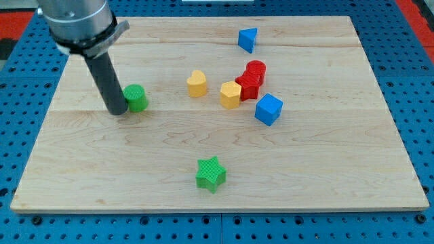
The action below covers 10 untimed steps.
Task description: Push the green circle towards the yellow heart
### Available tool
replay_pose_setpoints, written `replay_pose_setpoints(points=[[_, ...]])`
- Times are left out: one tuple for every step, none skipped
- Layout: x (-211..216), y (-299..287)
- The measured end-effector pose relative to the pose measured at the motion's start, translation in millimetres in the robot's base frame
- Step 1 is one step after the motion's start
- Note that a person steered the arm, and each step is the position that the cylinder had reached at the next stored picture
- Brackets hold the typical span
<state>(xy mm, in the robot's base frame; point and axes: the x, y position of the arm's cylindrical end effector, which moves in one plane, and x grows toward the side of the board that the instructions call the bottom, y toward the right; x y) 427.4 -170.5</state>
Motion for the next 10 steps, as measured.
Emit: replay_pose_setpoints(points=[[-48.1,0.0],[-100.5,0.1],[-128.8,-10.1],[-121.0,-75.0],[-87.2,-91.9],[-49.9,-60.5],[-23.4,-17.9],[-21.5,28.3],[-21.4,70.5],[-21.4,97.9]])
